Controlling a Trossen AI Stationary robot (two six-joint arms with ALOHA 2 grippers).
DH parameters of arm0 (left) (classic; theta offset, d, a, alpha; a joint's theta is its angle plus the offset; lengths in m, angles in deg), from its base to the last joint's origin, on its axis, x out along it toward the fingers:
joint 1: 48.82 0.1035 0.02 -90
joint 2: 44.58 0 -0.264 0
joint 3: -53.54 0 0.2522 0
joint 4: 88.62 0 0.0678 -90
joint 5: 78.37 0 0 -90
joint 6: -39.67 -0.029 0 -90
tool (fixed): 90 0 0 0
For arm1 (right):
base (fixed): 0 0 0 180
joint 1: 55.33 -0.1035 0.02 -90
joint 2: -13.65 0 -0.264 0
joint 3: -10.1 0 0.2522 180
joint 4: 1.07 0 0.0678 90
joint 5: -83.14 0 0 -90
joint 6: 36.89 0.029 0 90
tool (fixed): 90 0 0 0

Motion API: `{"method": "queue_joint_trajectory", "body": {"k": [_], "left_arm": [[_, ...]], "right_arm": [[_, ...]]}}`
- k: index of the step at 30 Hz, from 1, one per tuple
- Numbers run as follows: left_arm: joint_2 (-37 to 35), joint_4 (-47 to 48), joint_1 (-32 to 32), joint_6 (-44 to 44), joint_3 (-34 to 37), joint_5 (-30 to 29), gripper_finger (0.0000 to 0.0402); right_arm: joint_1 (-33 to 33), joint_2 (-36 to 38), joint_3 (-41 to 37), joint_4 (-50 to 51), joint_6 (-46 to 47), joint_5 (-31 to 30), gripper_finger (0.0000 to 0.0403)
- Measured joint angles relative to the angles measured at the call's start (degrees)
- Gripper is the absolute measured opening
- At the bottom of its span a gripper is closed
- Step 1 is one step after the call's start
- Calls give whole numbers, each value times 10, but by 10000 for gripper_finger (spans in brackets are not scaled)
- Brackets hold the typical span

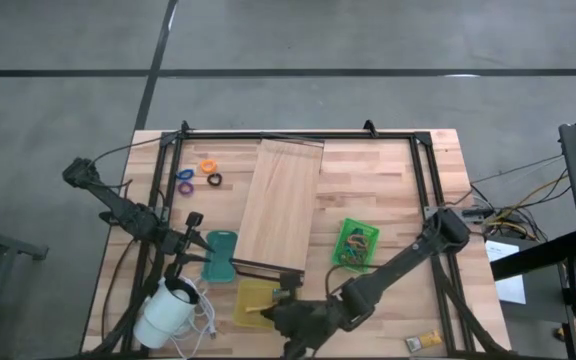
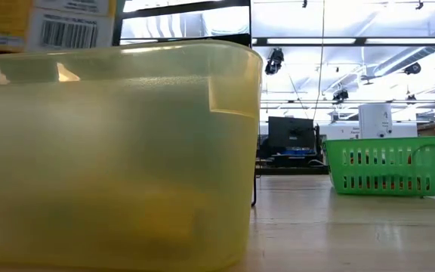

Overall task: Pick & Place Office Desk Supplies
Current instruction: Put the large yellow crayon box into the yellow bin

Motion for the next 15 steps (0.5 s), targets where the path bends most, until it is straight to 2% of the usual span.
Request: {"method": "queue_joint_trajectory", "body": {"k": [15], "left_arm": [[0,0,0,-1,0,0,120]], "right_arm": [[24,-26,-12,33,59,0,8]]}}
